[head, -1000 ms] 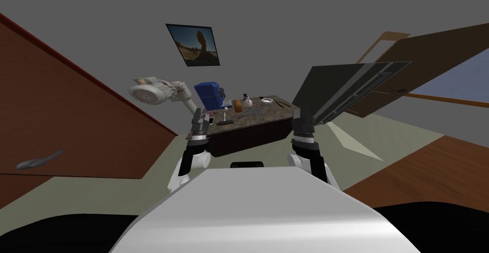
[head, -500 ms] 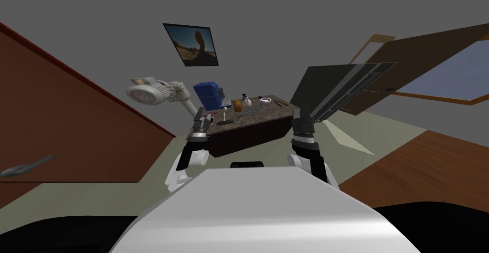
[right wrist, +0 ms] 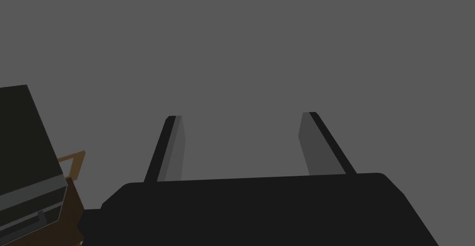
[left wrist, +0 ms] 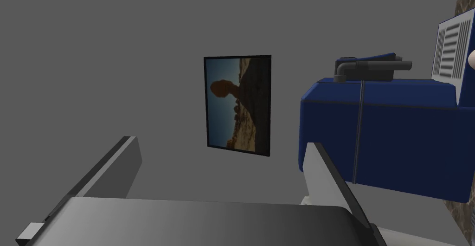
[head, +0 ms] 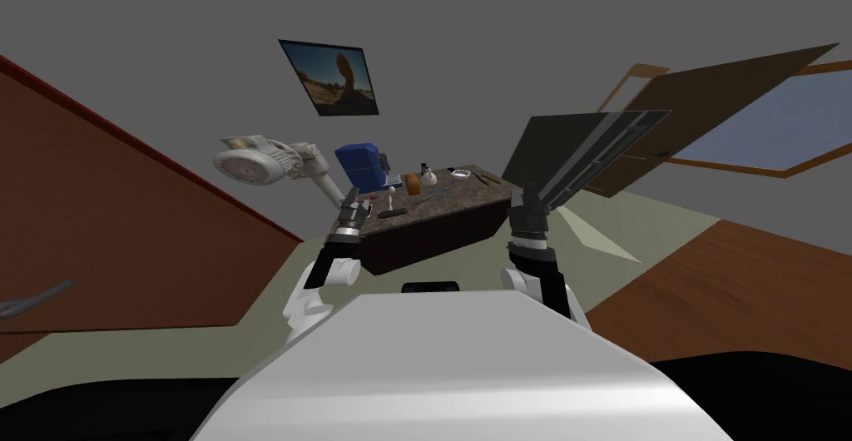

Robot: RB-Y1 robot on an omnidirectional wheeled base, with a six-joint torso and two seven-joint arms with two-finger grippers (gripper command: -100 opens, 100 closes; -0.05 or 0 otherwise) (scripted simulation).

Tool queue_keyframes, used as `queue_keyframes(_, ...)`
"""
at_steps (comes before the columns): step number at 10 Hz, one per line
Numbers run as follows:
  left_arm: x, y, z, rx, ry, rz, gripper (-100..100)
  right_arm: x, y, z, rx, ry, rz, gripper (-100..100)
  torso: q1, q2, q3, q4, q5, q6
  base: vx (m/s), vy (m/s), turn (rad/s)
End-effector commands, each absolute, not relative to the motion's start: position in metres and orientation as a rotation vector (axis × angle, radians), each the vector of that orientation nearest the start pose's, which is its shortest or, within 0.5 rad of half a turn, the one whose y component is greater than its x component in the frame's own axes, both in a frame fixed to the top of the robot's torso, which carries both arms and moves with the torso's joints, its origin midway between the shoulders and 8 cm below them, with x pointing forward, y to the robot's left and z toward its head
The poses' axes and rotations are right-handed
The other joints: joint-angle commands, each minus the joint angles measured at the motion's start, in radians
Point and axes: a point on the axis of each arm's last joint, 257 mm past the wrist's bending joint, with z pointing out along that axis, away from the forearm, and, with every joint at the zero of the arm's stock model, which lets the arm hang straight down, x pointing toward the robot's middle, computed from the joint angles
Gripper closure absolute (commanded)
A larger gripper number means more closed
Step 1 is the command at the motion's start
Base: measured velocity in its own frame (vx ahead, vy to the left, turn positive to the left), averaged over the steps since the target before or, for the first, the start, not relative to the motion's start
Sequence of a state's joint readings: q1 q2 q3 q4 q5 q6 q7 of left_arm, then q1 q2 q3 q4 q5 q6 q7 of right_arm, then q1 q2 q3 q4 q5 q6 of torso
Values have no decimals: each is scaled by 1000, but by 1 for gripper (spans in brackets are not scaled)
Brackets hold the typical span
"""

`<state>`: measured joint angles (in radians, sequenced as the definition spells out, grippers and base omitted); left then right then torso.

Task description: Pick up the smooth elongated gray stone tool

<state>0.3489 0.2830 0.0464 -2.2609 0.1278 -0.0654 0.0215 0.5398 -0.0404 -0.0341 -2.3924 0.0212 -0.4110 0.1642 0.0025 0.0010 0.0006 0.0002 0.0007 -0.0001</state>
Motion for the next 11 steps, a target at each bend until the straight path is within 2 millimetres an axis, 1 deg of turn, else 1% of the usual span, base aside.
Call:
queue_keyframes(1, 430, 286, -17, -800, 1013, -1277, -100, 333, -284, 45, 554, 701, 1087, 0, 0, 0, 0, 0, 0, 0, -25, 30, -76)
queue_keyframes(3, 434, 288, -26, -829, 1038, -1260, -100, 333, -284, 45, 554, 701, 1087, 0, 0, 0, 0, 0, 0, 0, -14, 20, -23)
queue_keyframes(4, 440, 292, -28, -851, 1060, -1262, -100, 333, -284, 45, 554, 701, 1087, 0, -1, -1, 0, 0, 0, 0, -13, 21, -70)
queue_keyframes(5, 442, 293, -34, -869, 1075, -1251, -100, 333, -284, 45, 554, 701, 1087, 0, -1, -1, 0, 0, 0, 0, -14, 27, -57)
queue_keyframes(6, 448, 297, -33, -884, 1088, -1257, -100, 333, -284, 45, 554, 701, 1087, 0, -1, -1, 0, 0, 0, 0, -11, 30, -112)
queue_keyframes(7, 450, 299, -41, -909, 1108, -1241, -100, 333, -284, 45, 554, 701, 1087, 0, 0, -1, 0, 0, 0, 0, -8, 32, -44)
queue_keyframes(8, 450, 299, -42, -914, 1113, -1238, -100, 333, -284, 45, 554, 701, 1087, 0, 0, -1, 0, 0, 0, 0, -5, 14, 20)
queue_keyframes(9, 457, 304, -44, -940, 1131, -1238, -100, 333, -284, 45, 554, 701, 1087, 0, -1, -1, -1, 0, 0, 0, -7, 15, -79)
queue_keyframes(10, 458, 306, -51, -962, 1147, -1223, -100, 333, -284, 45, 554, 701, 1087, 0, -1, -1, -1, 0, 0, 0, -9, 20, -56)
queue_keyframes(11, 463, 311, -50, -982, 1157, -1227, -100, 333, -284, 45, 554, 701, 1087, 0, -1, -1, -1, 0, 0, 0, -9, 24, -109)
